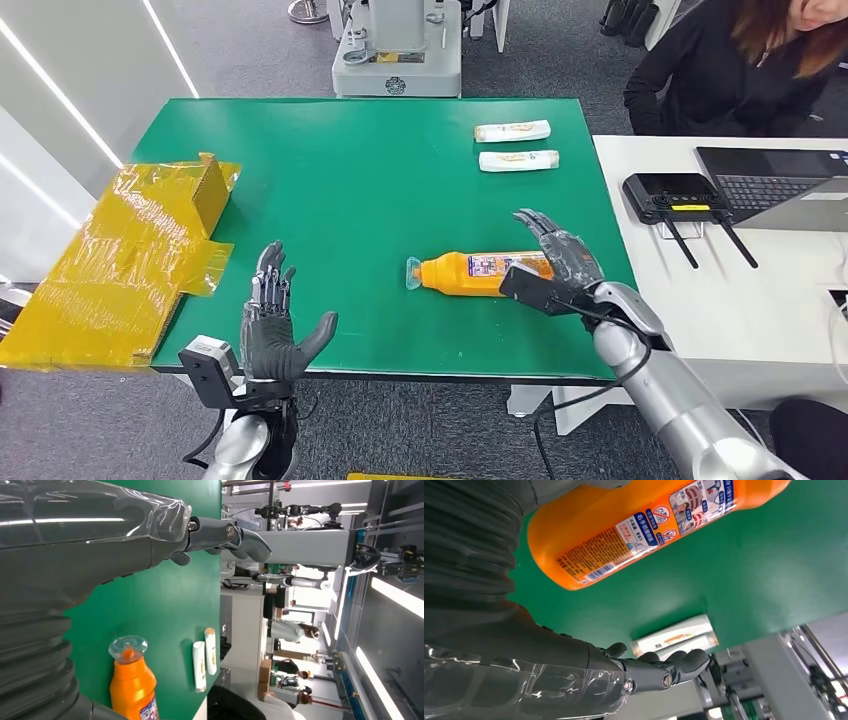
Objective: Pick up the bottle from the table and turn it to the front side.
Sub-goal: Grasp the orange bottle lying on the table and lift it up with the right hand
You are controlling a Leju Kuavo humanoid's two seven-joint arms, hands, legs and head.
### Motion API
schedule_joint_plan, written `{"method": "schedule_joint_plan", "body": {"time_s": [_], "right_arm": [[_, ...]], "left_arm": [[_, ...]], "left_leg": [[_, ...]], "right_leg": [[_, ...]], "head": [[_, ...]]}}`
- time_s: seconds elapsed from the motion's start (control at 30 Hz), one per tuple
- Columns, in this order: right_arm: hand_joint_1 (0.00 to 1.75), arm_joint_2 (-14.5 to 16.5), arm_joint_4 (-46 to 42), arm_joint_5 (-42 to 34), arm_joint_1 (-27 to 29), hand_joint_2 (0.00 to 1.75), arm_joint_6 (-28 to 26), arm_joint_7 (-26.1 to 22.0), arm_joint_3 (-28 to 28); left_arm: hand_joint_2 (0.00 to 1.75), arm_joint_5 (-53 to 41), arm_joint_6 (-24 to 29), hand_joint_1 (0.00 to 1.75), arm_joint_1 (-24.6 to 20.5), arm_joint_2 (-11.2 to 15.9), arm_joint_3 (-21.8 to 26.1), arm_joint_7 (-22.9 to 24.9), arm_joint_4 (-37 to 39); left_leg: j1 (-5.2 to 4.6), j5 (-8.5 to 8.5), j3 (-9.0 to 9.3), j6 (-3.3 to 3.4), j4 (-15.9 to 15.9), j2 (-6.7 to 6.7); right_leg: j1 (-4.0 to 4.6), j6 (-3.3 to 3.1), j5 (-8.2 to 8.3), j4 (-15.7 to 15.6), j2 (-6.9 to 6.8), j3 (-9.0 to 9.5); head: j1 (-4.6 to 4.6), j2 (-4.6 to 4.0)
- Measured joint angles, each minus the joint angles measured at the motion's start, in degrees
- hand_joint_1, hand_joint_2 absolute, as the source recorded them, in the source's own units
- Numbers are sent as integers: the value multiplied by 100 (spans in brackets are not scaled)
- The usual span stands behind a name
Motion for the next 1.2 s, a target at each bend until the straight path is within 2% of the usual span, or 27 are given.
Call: {"method": "schedule_joint_plan", "body": {"time_s": [0.27,0.47,0.8,0.93,1.2], "right_arm": [[0,378,1698,222,-1549,175,1031,395,707],[0,628,2445,366,-2185,175,1630,385,1230],[0,821,2928,261,-2468,175,2632,45,1911],[0,821,2935,-36,-2484,175,2796,-45,2022],[0,807,2930,-252,-2597,175,2980,89,2378]], "left_arm": [[175,107,-81,0,-291,-8,-103,55,168],[175,234,29,0,-358,14,-115,-34,263],[175,265,102,0,-254,126,-115,-99,275],[175,268,90,0,-139,163,-113,-80,253],[175,259,39,0,-76,197,-113,-13,196]], "left_leg": [[1,7,-1,4,2,-1],[0,6,-3,4,2,-2],[0,6,-5,4,3,-3],[0,6,-5,4,4,-3],[0,6,-4,4,8,-2]], "right_leg": [[0,1,6,2,-2,-3],[0,1,6,1,-2,-3],[1,1,6,1,-4,-3],[1,1,6,1,-4,-3],[1,3,8,1,-3,-3]], "head": [[-1,0],[0,0],[0,0],[0,0],[0,0]]}}
